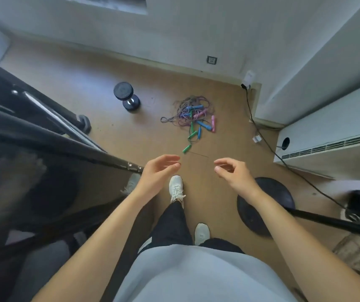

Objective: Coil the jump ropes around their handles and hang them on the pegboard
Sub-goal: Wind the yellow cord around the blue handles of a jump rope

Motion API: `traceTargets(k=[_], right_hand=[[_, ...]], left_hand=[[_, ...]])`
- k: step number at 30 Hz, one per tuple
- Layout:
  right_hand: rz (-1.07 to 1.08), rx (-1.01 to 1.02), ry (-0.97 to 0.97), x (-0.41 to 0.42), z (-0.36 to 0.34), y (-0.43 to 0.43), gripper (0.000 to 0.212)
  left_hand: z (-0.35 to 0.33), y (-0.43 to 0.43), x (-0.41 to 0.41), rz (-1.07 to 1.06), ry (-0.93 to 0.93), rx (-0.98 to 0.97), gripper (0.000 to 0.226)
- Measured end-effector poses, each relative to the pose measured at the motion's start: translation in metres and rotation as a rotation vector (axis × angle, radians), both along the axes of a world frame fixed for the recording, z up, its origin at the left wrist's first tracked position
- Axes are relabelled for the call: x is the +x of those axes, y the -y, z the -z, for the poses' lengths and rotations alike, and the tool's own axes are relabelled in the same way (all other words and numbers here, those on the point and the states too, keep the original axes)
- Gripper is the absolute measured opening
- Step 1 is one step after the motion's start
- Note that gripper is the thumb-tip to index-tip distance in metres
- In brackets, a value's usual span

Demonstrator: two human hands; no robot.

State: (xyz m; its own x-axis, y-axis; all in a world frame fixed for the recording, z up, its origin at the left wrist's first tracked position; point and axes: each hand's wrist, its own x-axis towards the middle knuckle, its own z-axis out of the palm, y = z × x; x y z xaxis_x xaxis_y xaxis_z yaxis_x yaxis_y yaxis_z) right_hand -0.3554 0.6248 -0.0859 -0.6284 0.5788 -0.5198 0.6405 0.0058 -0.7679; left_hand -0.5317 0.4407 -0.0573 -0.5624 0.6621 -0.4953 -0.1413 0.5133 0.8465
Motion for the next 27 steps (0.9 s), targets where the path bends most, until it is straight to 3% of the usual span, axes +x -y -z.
traceTargets(k=[6, 12, 19, 27], right_hand=[[0.036, 0.014, 0.013, -0.089, 0.002, -0.070, 0.018], [0.098, 0.010, -0.024, -0.165, 0.019, -0.152, 0.016], [0.152, -0.033, -0.053, -0.251, 0.062, -0.247, 0.016], [0.253, -0.061, -0.049, -0.340, 0.073, -0.320, 0.014]], left_hand=[[0.025, -0.117, -0.109, -0.004, 0.062, 0.071, 0.017], [0.048, -0.220, -0.175, 0.070, 0.064, -0.021, 0.019], [0.063, -0.293, -0.263, 0.209, -0.030, -0.144, 0.019], [0.057, -0.378, -0.367, 0.268, -0.005, -0.158, 0.017]])
